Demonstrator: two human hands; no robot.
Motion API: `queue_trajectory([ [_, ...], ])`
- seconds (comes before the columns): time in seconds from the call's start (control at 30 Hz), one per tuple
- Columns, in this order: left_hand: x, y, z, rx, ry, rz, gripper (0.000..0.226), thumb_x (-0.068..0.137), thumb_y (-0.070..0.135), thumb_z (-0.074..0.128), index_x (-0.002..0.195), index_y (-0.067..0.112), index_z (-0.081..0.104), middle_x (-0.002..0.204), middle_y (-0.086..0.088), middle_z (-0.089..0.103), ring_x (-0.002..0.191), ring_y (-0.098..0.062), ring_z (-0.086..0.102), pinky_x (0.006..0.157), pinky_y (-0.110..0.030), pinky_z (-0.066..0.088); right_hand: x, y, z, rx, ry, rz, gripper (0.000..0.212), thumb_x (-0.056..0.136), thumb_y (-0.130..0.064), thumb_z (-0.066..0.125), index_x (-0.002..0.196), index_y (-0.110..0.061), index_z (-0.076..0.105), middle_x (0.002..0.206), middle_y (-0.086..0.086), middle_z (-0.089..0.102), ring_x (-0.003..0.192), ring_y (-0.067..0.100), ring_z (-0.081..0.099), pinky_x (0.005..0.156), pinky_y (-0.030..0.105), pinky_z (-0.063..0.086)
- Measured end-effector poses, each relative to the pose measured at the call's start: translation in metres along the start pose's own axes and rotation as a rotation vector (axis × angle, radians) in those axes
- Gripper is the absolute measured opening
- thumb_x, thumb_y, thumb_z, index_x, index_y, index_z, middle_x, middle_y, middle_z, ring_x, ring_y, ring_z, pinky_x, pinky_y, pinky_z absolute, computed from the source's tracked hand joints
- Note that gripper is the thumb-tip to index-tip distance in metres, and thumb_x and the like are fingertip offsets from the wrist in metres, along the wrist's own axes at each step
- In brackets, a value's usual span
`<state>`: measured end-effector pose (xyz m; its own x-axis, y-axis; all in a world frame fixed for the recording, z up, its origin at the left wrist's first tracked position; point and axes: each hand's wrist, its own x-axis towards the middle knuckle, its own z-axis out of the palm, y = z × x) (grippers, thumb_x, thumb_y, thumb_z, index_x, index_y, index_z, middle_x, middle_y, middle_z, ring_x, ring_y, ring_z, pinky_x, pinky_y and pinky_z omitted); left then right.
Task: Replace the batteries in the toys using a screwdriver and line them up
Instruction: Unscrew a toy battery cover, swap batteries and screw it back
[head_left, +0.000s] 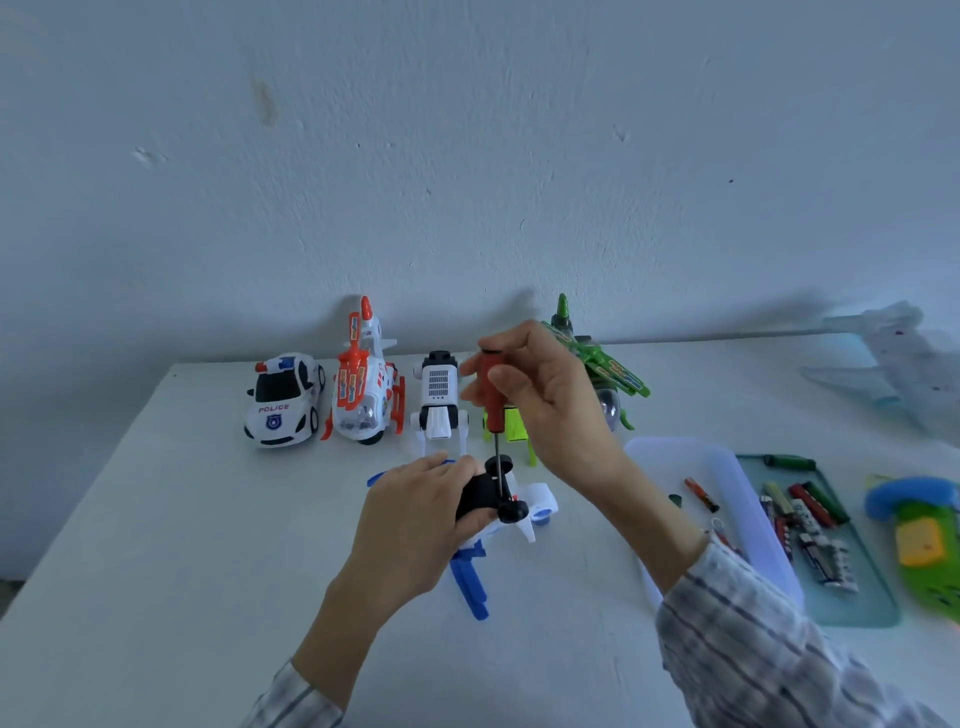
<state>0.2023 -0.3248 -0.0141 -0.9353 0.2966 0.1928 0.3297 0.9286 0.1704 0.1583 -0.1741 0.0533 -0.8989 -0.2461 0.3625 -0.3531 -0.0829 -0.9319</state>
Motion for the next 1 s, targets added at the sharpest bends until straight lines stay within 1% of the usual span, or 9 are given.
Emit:
queue_trajectory([
  [0.1,0.001,-0.001,-0.001,0.001,-0.043,-0.017,0.033,0.09,0.064,0.04,0.104,0.035,0.049,0.088,0.015,0.056,0.077,-0.008,0.05,0.065,-0.021,0.033,-0.003,-0.002,-0.002,-0.054,0.076,0.006,0.018,0.083,-0.014,0.07,0.089,-0.024,0.056,0.088,0.001,0.059,0.071,0.017,0.057,0.055,0.033,0.054],
  [0.2,0.0,-0.001,0.0,-0.013,-0.017,-0.008,0.034,0.088,0.063,0.042,0.102,0.034,0.052,0.086,0.015,0.057,0.075,-0.007,0.049,0.064,-0.021,0.034,0.001,-0.003,-0.002,-0.011,0.088,-0.014,0.019,0.083,-0.001,0.068,0.084,-0.016,0.055,0.07,0.014,0.056,0.054,0.034,0.052,0.052,0.044,0.052],
  [0.3,-0.001,-0.002,0.003,0.0,-0.012,0.0,0.038,0.085,0.066,0.037,0.097,0.033,0.053,0.081,0.015,0.057,0.071,-0.007,0.048,0.061,-0.021,0.034,0.006,-0.009,-0.006,0.029,0.025,0.086,0.019,0.091,0.009,0.05,0.088,-0.009,0.053,0.082,0.021,0.06,0.064,0.045,0.055,0.063,0.054,0.052],
  [0.43,0.0,-0.004,0.003,-0.027,0.03,-0.007,0.032,0.084,0.063,0.041,0.092,0.035,0.054,0.074,0.016,0.056,0.066,-0.006,0.046,0.057,-0.02,0.035,0.001,-0.016,-0.007,-0.029,-0.016,0.05,0.019,0.08,-0.006,0.071,0.081,-0.017,0.056,0.091,0.013,0.061,0.074,0.021,0.061,0.058,0.032,0.054],
  [0.53,0.001,-0.005,0.004,-0.046,0.021,-0.009,0.034,0.084,0.063,0.039,0.096,0.036,0.054,0.078,0.016,0.058,0.068,-0.006,0.048,0.059,-0.021,0.037,-0.008,-0.01,-0.001,-0.02,0.042,-0.039,0.023,0.079,-0.004,0.071,0.078,-0.019,0.054,0.076,0.013,0.061,0.055,0.024,0.053,0.051,0.043,0.049],
  [0.67,0.002,-0.005,0.005,-0.039,0.054,-0.004,0.032,0.082,0.061,0.043,0.093,0.034,0.057,0.072,0.015,0.057,0.063,-0.007,0.046,0.056,-0.022,0.035,-0.015,-0.006,0.001,0.02,-0.019,-0.058,0.033,0.089,0.002,0.047,0.092,-0.029,0.056,0.1,0.011,0.066,0.077,0.032,0.064,0.061,0.045,0.048],
  [0.83,0.0,-0.004,0.007,-0.027,0.057,-0.004,0.027,0.082,0.058,0.053,0.091,0.033,0.056,0.072,0.015,0.057,0.064,-0.009,0.047,0.056,-0.024,0.033,-0.015,0.004,-0.002,-0.093,0.075,-0.054,0.027,0.075,-0.028,0.075,0.089,-0.041,0.057,0.106,0.006,0.054,0.089,0.023,0.061,0.067,0.031,0.053],
  [0.93,-0.001,-0.003,0.005,-0.019,0.062,-0.011,0.027,0.082,0.058,0.054,0.092,0.033,0.057,0.072,0.015,0.058,0.063,-0.008,0.047,0.056,-0.023,0.038,-0.014,0.004,-0.003,-0.048,0.152,-0.115,0.025,0.078,-0.01,0.072,0.086,-0.028,0.056,0.081,0.013,0.058,0.062,0.026,0.059,0.056,0.037,0.051],
  [1.0,-0.002,-0.001,0.003,-0.031,0.062,-0.008,0.029,0.083,0.058,0.052,0.095,0.032,0.058,0.076,0.014,0.06,0.068,-0.009,0.051,0.059,-0.023,0.038,-0.014,0.002,-0.007,0.092,0.108,-0.077,0.017,0.084,0.004,0.056,0.089,-0.013,0.054,0.08,0.009,0.063,0.065,0.032,0.064,0.058,0.047,0.05],
])
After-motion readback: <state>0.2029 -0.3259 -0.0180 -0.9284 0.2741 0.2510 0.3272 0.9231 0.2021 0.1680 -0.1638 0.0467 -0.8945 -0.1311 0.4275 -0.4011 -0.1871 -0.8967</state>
